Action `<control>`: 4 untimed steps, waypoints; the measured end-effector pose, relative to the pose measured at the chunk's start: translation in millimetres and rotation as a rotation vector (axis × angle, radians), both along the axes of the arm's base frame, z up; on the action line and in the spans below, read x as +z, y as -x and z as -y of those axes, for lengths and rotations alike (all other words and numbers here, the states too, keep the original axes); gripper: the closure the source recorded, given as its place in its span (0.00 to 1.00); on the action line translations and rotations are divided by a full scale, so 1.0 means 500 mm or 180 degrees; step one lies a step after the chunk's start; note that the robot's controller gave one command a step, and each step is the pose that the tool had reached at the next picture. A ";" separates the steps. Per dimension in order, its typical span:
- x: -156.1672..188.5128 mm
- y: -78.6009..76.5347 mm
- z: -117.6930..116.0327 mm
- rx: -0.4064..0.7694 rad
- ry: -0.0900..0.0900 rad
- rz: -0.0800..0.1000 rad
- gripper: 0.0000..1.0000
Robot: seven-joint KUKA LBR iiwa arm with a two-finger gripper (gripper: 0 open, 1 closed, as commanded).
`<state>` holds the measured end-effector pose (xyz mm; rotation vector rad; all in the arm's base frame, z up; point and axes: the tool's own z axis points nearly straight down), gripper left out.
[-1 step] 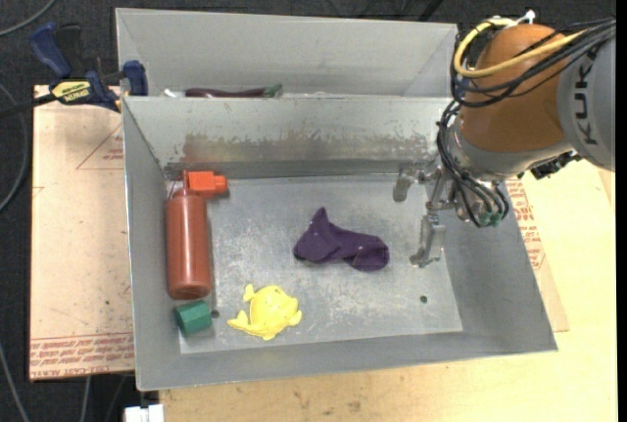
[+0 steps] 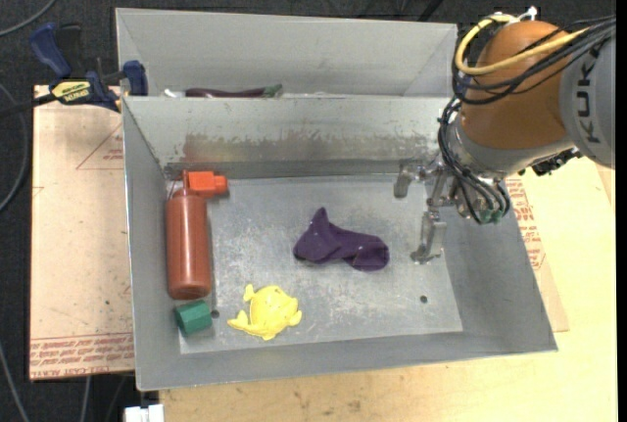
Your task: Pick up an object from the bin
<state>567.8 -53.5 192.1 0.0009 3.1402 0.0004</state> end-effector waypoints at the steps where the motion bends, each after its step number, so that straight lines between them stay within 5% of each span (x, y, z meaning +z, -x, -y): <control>1: -0.071 -0.030 -0.034 0.0144 0.0005 0.0022 0.00; 2: -0.163 -0.070 -0.055 0.0813 -0.0001 0.0012 0.00; 3: -0.210 -0.075 -0.083 0.1206 0.0001 0.0002 0.00; 4: -0.242 -0.055 -0.114 0.0821 -0.0002 0.0023 1.00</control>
Offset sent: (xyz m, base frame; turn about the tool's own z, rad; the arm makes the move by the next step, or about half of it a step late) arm 0.0525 0.0318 -0.1175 -0.3974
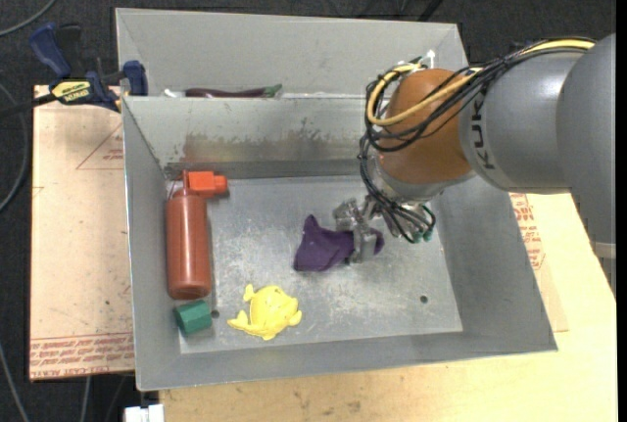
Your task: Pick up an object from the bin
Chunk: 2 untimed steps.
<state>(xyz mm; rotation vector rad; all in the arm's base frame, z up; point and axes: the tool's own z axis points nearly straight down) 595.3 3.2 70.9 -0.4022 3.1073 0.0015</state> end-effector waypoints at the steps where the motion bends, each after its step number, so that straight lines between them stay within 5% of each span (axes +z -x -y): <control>1: 0.000 0.000 0.000 0.0000 0.0000 0.0000 1.00; 2: 0.210 -0.036 -0.003 0.0046 -0.0004 0.0012 1.00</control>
Offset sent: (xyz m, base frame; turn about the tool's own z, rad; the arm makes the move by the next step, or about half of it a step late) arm 0.0171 0.0008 0.1048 -0.0157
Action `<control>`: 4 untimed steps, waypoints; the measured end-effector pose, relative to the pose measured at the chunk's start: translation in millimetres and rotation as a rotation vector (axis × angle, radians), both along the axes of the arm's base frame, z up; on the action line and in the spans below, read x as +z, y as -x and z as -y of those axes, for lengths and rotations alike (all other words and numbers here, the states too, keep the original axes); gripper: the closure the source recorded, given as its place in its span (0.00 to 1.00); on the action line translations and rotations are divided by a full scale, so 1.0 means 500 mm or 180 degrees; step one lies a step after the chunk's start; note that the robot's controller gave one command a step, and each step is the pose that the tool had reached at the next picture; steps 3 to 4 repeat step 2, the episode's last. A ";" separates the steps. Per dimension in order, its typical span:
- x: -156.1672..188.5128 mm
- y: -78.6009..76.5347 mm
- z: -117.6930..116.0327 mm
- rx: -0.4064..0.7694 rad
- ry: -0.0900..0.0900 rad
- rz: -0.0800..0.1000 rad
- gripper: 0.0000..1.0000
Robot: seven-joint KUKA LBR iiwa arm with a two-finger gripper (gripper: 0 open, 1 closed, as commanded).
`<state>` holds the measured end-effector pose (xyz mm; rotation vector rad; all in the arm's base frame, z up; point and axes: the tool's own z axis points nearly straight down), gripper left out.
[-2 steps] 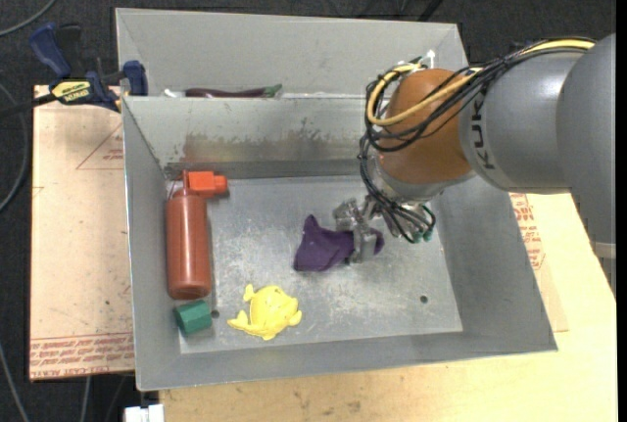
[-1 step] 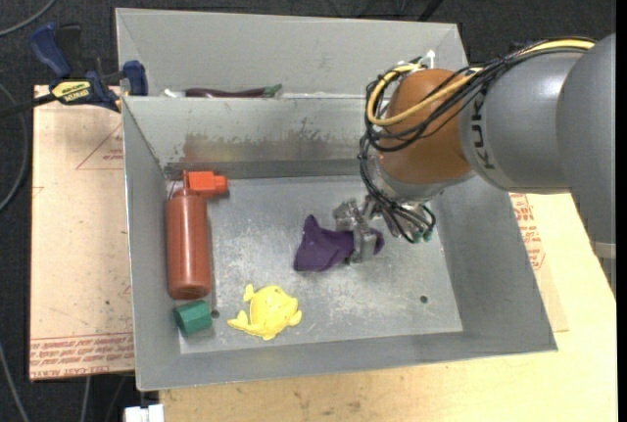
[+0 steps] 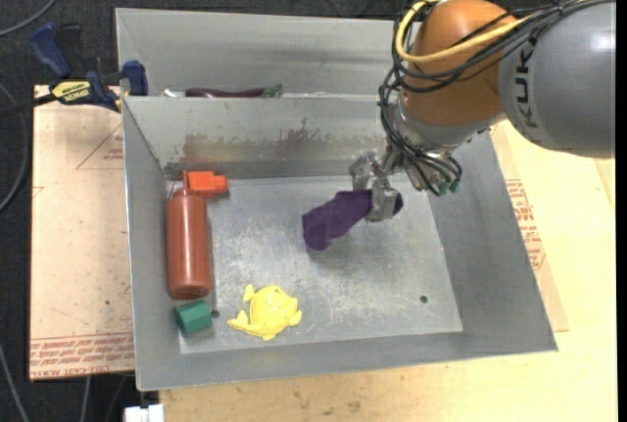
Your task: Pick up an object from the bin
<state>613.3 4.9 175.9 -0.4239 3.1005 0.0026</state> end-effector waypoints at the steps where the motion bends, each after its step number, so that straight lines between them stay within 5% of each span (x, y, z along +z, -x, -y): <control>1: 0.000 0.000 0.000 0.0000 0.0000 0.0000 1.00; 2: 0.272 -0.006 -0.002 -0.0078 -0.0004 0.0019 1.00; 4: 0.272 -0.006 -0.002 -0.0078 -0.0004 0.0019 1.00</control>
Offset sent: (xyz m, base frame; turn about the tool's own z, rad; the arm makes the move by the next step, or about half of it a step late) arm 0.0019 -0.0001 0.1352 0.0260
